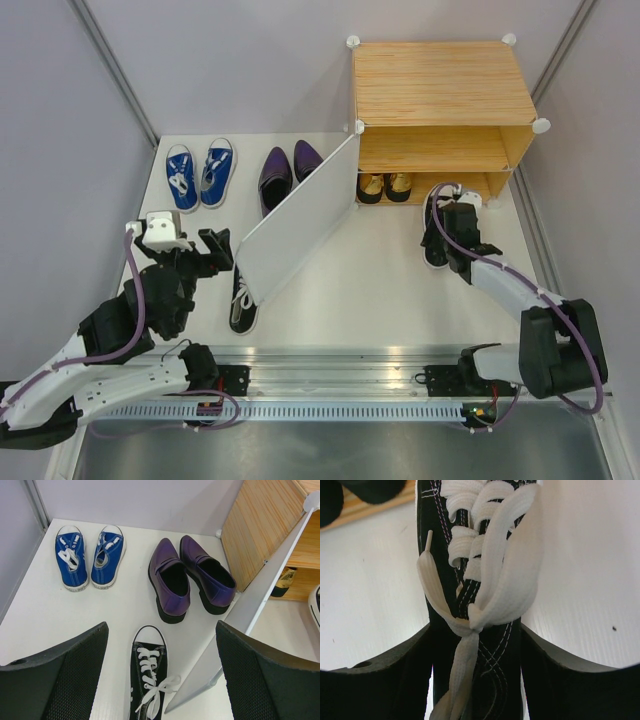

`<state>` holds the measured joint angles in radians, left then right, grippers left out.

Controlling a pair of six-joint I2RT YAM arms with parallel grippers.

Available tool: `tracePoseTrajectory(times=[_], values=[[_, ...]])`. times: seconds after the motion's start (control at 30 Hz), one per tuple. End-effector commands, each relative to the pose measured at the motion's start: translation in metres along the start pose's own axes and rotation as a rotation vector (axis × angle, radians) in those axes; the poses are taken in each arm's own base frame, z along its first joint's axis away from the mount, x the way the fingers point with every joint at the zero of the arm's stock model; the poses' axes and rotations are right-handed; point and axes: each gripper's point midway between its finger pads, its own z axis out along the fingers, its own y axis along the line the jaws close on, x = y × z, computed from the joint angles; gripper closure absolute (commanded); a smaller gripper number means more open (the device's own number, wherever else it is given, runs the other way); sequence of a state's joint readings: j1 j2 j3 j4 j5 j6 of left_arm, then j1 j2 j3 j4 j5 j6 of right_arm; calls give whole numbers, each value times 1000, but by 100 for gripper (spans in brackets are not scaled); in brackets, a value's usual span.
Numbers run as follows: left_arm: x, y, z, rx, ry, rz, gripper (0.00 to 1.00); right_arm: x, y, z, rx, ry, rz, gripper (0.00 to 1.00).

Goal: Place and organize the shoes in the shoe cabinet

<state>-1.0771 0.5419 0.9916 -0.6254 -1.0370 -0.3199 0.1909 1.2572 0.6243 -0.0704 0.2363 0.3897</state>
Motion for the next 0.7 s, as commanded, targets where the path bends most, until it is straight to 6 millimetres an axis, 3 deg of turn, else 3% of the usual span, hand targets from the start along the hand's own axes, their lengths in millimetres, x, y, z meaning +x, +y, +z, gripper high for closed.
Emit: tracePoseTrajectory(times=[0.0,0.3,0.5,0.67], values=[[-6,-3,-1,20,-14,2,10,-83,21,11,-57,-232,23,99],[0,-8,3,21,4,36,9,-137,36,59,-98,-301,-18,99],[2,-10,5,18,9,53,9,-143,35,98,-73,-272,-34,99],[5,-13,7,14,17,69,9,-152,33,112,-71,-290,-41,99]])
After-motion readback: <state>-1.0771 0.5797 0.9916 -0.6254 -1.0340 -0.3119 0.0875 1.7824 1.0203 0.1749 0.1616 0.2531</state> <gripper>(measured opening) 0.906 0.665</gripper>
